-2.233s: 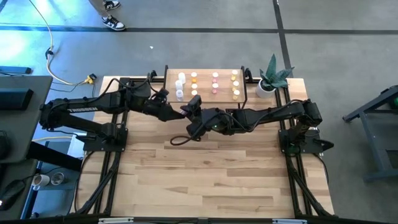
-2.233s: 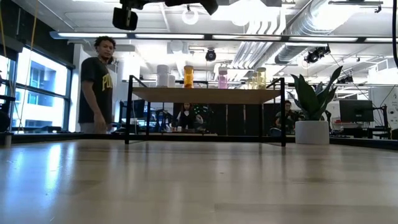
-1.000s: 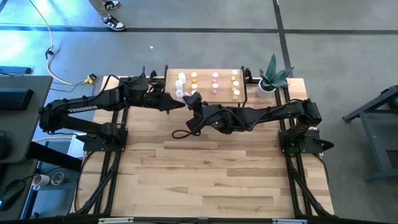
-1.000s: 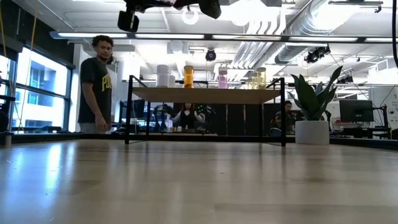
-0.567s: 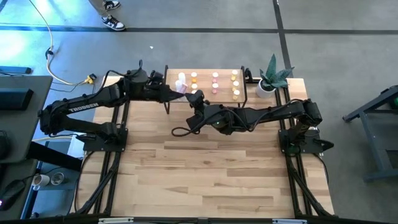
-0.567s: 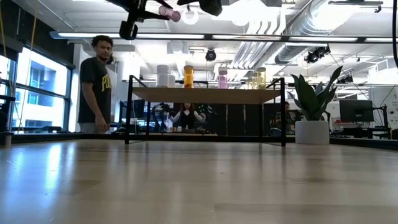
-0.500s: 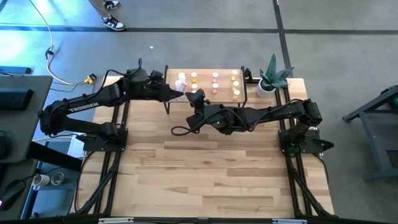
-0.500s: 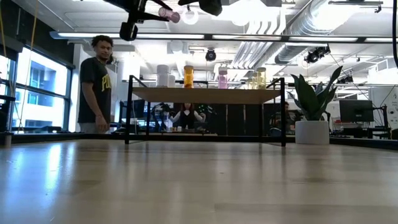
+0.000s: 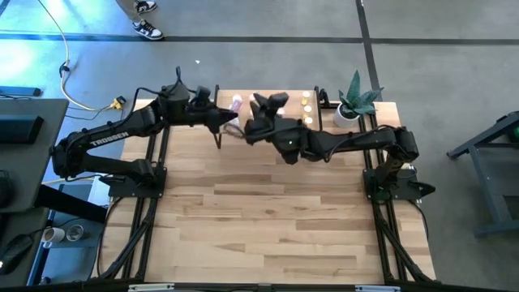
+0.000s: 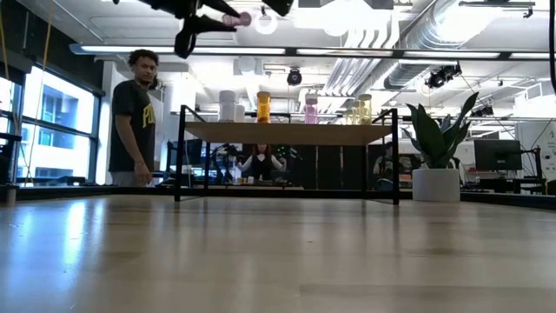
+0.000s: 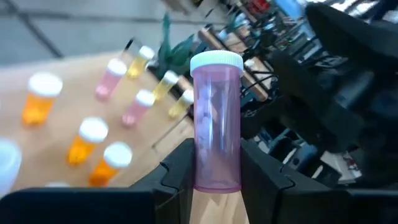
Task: Pick and place medicine bottles onto shelf by color
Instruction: Put the pink pill bottle aligned with the other pink pill bottles on the shelf
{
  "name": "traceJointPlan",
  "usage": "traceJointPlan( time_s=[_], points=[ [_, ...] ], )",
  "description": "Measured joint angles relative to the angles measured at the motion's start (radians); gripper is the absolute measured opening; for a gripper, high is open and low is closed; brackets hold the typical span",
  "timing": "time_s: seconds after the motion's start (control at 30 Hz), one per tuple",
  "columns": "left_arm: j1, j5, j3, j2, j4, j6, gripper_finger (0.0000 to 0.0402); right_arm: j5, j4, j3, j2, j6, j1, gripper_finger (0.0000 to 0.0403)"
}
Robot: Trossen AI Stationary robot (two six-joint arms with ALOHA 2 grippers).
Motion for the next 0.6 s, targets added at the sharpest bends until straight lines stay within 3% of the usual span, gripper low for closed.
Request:
traceJointPlan(
  time_s=[0.27, 0.6],
  points=[
    [0.0, 0.0, 0.0, -0.001, 0.089, 0.152, 0.0092, 0.007, 0.076, 0.013, 0.0, 0.246, -0.042, 0.014],
    [0.0, 0.0, 0.001, -0.001, 0.111, 0.275, 0.0092, -0.022, -0.03, 0.202, -0.002, 0.59, -0.057, 0.014]
  ],
)
